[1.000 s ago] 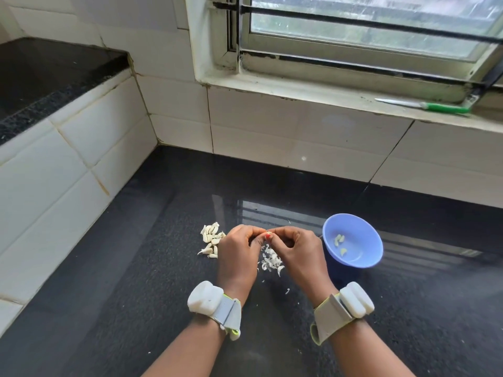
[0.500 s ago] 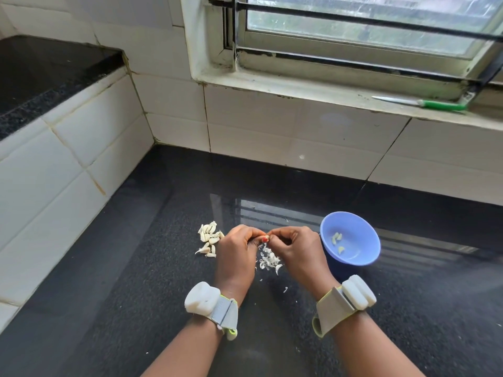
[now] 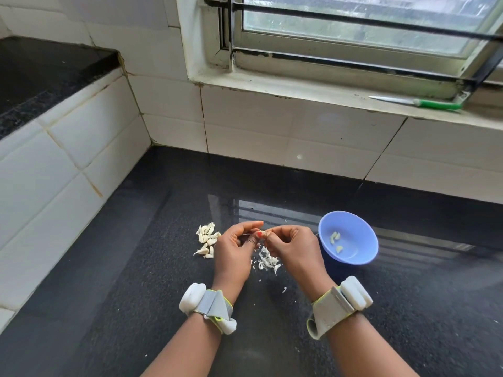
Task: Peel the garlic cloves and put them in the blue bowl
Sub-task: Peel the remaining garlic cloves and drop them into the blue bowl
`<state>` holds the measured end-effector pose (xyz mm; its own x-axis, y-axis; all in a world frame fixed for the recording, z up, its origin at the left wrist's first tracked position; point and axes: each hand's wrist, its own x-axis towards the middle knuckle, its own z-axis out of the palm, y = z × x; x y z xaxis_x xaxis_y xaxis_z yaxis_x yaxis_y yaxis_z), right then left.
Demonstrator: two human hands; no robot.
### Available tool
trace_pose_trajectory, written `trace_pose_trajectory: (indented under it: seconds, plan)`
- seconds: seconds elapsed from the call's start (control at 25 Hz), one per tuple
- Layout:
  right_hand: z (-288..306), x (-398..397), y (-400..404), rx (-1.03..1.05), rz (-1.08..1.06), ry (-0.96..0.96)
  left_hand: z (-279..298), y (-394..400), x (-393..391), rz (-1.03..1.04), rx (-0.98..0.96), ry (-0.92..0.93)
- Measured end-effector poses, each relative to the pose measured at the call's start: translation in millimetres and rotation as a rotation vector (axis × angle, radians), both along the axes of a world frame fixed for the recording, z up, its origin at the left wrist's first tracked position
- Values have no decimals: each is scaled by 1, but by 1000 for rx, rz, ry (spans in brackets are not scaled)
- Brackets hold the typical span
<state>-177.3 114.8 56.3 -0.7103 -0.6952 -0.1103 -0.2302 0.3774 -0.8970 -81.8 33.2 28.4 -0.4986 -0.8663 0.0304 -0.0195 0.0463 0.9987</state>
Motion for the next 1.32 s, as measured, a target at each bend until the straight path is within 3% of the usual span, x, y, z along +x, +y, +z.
trace_pose_trajectory:
  seconds: [0.16,0.24,0.36,0.48,0.6,0.72,0.8,0.96,1.16,1.32]
  plan:
    - [-1,3,-1,1,9,-24,1,-3,4,-32,-387,-109]
    - [-2,3,-1,-3,-1,-57,2,-6,4,-51,-442,-129]
    - [-6,0,0,14,-46,-84,3,-4,2,-37,-171,-73]
    - [-12,-6,4,206,-14,167,6,1,-1,-2,214,78]
    - [-13,-9,8,349,87,416,10,1,-2,-10,377,155]
    - [-11,-9,8,360,91,473,13,2,-3,-2,545,198]
    - [-13,-10,8,212,42,422,15,2,-4,14,624,212]
    - [-6,-5,4,-143,43,137,15,2,-5,24,733,211]
    - [-9,-3,2,-167,32,146,17,7,-6,-92,841,189]
    - [-11,-6,4,-142,41,173,13,8,-3,-152,784,125]
